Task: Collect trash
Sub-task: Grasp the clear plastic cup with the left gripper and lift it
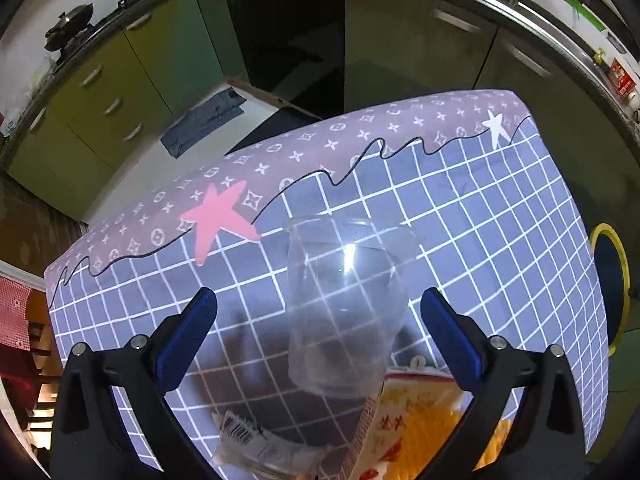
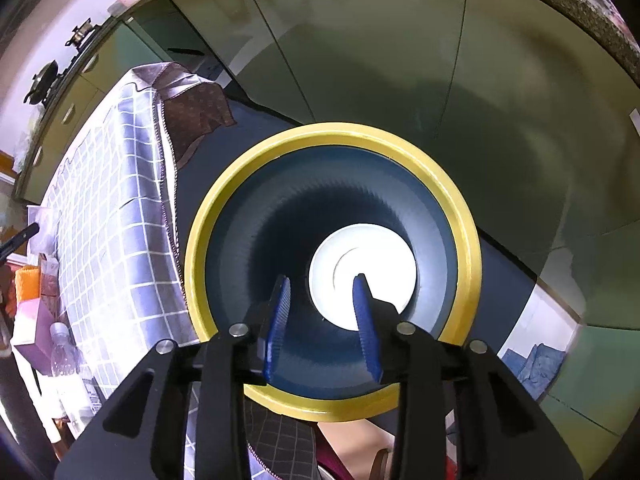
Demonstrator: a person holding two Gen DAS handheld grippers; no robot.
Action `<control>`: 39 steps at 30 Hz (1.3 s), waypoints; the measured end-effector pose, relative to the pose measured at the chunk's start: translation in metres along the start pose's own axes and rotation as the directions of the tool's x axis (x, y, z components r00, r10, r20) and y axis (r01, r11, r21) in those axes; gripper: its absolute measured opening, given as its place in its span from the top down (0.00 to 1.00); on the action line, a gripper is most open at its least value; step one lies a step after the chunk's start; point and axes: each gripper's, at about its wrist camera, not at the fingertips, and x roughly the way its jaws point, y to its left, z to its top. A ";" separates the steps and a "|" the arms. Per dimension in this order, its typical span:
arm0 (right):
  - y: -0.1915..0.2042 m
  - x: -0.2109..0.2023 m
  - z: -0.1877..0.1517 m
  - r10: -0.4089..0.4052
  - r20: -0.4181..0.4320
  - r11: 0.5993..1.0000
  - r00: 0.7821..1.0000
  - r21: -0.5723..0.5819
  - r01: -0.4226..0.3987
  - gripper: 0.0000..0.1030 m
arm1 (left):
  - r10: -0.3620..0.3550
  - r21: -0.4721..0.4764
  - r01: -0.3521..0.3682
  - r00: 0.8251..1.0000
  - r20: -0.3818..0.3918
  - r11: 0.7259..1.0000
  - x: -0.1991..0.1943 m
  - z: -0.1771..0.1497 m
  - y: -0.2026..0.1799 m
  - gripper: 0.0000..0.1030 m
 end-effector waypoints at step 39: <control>-0.097 -0.101 -0.092 0.040 0.213 0.998 0.976 0.047 -0.051 0.67 | -0.373 0.524 0.361 0.924 -0.088 0.771 -0.110 -0.030 -0.347 0.41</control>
